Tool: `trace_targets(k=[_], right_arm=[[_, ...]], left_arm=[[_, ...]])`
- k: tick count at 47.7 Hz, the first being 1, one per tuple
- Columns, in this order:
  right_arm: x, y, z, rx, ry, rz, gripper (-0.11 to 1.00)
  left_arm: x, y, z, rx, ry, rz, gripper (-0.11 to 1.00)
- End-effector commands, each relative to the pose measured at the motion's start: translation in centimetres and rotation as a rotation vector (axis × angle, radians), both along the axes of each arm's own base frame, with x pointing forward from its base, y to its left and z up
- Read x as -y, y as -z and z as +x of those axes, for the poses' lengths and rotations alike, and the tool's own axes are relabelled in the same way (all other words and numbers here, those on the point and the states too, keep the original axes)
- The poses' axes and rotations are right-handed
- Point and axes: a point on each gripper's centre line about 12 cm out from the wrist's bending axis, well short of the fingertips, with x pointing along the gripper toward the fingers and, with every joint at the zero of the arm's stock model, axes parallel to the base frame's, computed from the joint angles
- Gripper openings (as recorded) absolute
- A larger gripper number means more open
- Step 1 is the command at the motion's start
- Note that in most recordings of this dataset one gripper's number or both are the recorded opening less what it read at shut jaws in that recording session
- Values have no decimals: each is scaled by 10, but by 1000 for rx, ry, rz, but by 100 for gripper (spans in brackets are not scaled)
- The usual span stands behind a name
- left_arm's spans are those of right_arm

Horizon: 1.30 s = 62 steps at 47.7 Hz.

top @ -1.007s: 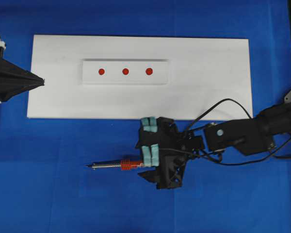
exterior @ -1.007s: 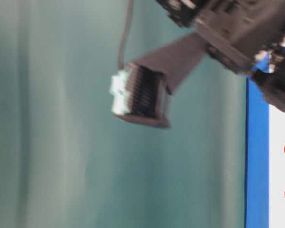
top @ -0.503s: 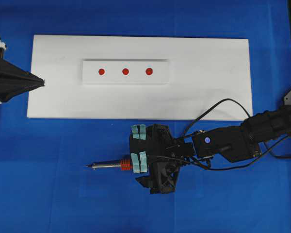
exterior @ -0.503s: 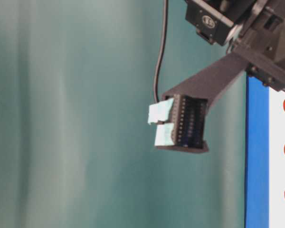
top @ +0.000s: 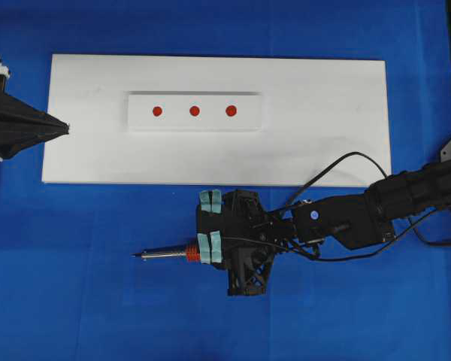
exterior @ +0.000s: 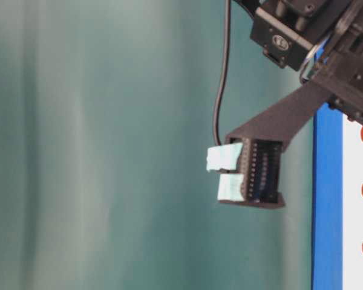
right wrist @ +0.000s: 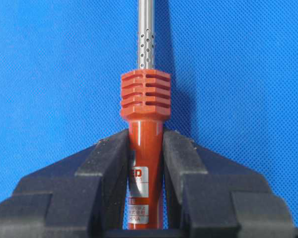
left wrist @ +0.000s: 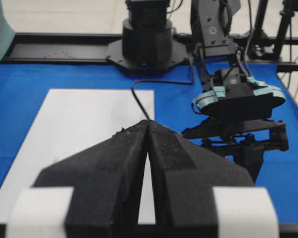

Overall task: Touch the tip of the soldering iron to the mark.
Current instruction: 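Close the right gripper on the red handle and lift the iron, then carry the iron over the strip, tip pointing down toward the dots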

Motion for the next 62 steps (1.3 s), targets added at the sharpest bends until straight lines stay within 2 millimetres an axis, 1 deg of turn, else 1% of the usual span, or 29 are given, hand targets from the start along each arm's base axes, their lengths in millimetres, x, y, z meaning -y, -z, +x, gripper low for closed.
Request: trace_targets(k=[1,6,12,20,25,29,35,38,43,55,62], right_arm=[[-3,-16,6,45,-4,10,6],[-2,-22,5,45,-4,10,6],[2,-37,1,48,1,11,6],[6,-69,-6,47,1,8,6],[9,-97,-14,55,-4,3,6],[10,-114,-20,62,-7,1,6],[12,-135,-27,61,-10,-3,6],[12,-143,-29,61,-16,-11,6],[12,-149,-30,66,-23,-25,6],[13,-149,-30,68,-26,-32,6],[18,-148,-30,63,-19,-40,6]], left_arm=[[-1,-4,1,15,-3,-2,2],[-1,-4,1,15,-3,-2,2],[0,-4,1,14,-1,-2,2],[0,-4,1,15,-1,-3,2],[-1,-5,1,18,-2,-11,2],[0,-5,1,18,-1,-12,2],[-1,-6,0,23,-2,-13,2],[-1,-6,0,24,-2,-13,2],[0,-6,0,24,-1,-13,2],[0,-6,0,24,-1,-13,2],[0,-6,0,24,-1,-13,2]])
